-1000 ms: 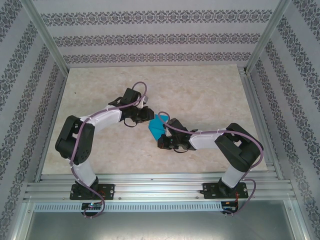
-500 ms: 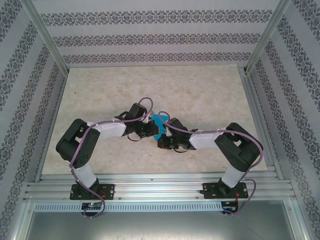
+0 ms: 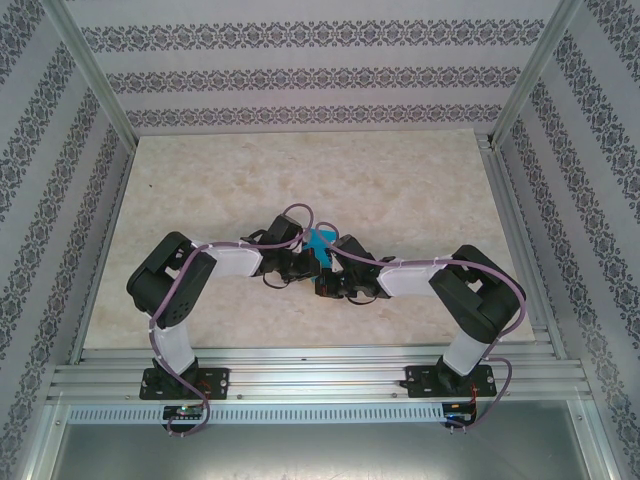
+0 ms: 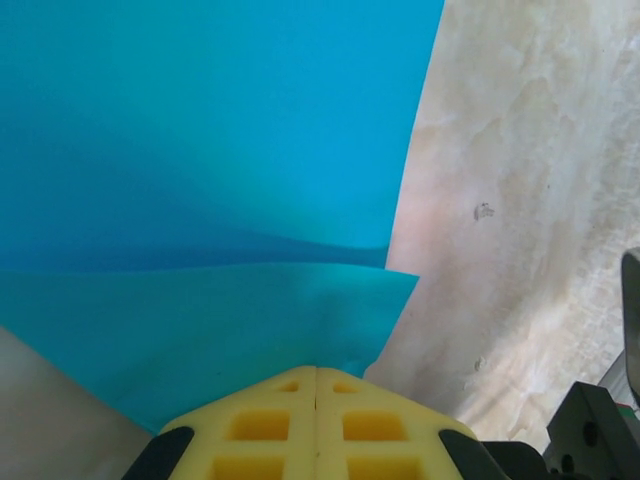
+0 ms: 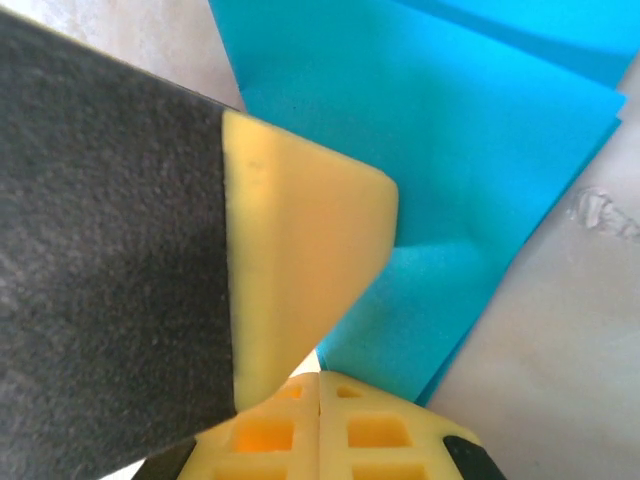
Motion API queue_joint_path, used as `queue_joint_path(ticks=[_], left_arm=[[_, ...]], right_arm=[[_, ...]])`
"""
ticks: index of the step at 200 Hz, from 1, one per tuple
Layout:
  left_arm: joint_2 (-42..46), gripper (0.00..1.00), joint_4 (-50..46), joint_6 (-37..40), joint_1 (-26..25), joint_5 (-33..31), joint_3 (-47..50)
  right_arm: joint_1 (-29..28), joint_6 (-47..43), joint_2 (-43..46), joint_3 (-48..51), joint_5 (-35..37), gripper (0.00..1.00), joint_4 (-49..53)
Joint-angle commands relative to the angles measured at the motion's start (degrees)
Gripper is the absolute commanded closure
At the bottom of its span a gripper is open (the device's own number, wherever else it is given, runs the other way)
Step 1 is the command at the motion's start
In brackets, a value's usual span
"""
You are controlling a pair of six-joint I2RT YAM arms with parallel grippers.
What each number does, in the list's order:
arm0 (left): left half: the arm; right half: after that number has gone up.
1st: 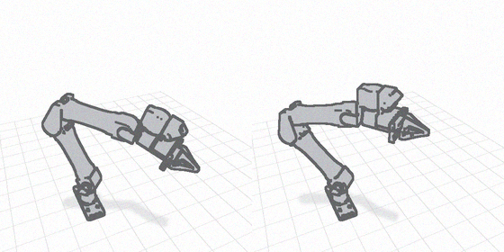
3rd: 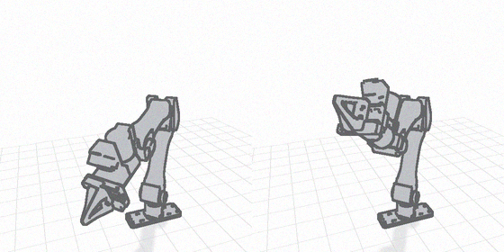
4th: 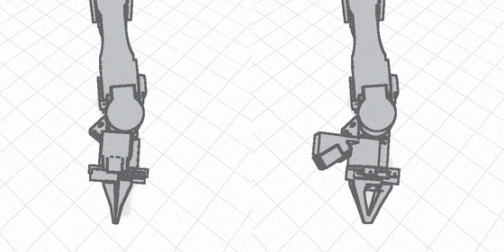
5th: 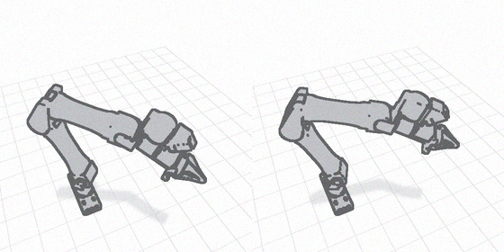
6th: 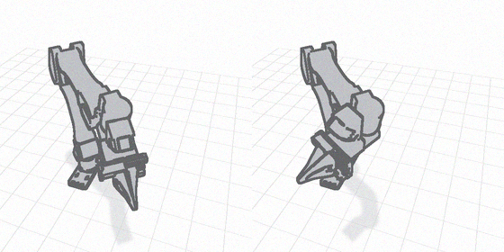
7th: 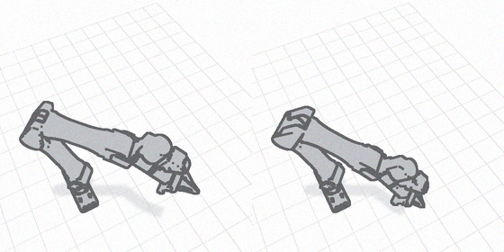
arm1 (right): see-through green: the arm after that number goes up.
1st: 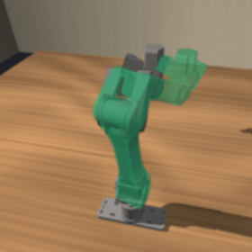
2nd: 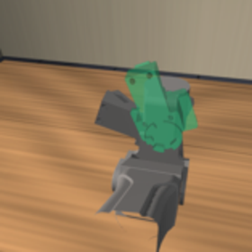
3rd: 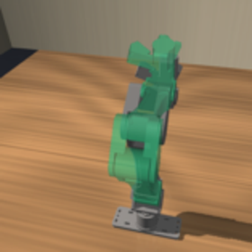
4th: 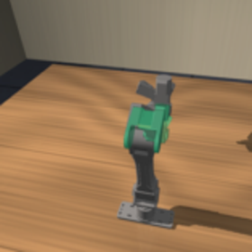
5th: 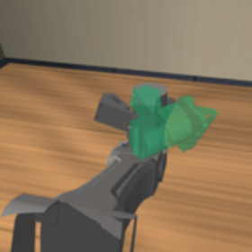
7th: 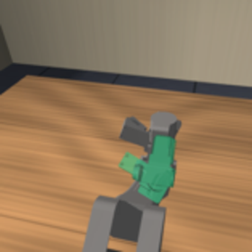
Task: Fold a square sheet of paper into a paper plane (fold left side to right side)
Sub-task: Third fold the triangle at the center of the table.
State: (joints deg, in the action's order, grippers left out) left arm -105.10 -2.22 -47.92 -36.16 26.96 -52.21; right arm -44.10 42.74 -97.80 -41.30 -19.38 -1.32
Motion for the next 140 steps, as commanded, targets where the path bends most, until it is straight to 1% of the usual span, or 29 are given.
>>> queue_joint_path(ticks=[1, 32, 85, 140], left_arm=[[-0.9, 0.93, -0.31, 1.0, -0.38, -3.0, -0.05], [-1.86, 0.92, -2.19, 3.2, 0.46, -5.43, -1.28], [-4.15, 0.89, -4.78, 6.91, 2.82, -7.24, -4.63], [-7.02, 0.86, -4.51, 10.09, 6.48, -6.67, -6.25]], right_arm=[[-0.46, -1.52, -3.63, 2.28, 2.93, 1.0, 12.45], [-0.64, -1.62, -3.93, 2.45, 3.45, 1.0, 13.48], [-1.03, -1.87, -4.33, 2.1, 3.64, 1.0, 14.9], [-1.08, -2.22, -4.77, 1.57, 3.56, 1.0, 15.64]])
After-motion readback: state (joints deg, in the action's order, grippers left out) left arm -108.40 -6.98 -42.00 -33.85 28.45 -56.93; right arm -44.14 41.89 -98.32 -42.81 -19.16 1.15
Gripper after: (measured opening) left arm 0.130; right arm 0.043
